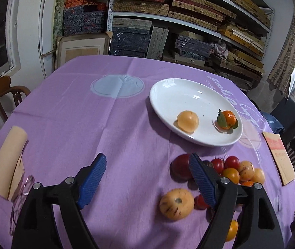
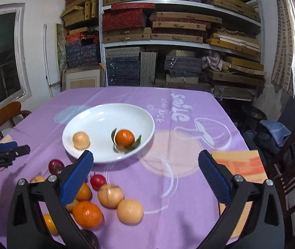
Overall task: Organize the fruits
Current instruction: 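Move both open tools back over the fruit cluster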
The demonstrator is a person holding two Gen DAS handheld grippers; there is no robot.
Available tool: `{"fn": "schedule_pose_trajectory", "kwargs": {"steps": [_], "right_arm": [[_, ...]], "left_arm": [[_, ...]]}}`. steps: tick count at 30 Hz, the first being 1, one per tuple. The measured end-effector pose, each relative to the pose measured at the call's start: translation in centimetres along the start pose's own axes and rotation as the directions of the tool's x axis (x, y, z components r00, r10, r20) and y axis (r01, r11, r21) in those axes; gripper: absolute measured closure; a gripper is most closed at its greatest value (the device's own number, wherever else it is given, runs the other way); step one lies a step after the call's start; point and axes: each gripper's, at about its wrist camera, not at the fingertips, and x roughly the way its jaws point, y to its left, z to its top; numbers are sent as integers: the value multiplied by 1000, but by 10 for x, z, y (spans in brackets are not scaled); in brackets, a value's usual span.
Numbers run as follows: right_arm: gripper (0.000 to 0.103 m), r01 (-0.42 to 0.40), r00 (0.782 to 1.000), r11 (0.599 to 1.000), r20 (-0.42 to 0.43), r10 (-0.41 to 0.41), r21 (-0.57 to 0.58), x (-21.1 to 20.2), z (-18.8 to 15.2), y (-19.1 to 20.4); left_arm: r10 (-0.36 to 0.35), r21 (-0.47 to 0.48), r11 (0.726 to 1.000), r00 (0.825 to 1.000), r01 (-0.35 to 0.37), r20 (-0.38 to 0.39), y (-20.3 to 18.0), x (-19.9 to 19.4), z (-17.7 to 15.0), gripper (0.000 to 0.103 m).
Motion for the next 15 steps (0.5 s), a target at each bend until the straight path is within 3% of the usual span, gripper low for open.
{"fn": "schedule_pose_trajectory", "kwargs": {"steps": [3,7,15], "right_arm": [[4,3,1000,1000,-29,-3,12,-8,-38,-1],[4,22,997,1000,-77,-23,-7,-12,-74,4],[4,47,993,998,-111,-50,-28,-16,-87,11]], "left_arm": [[4,-9,1000,1000,-4,-2,3,-9,-18,18],[30,55,998,1000,-31,3,-8,-15,-30,17],[23,148,989,998,-15,-54,-35,0,-43,13]]}}
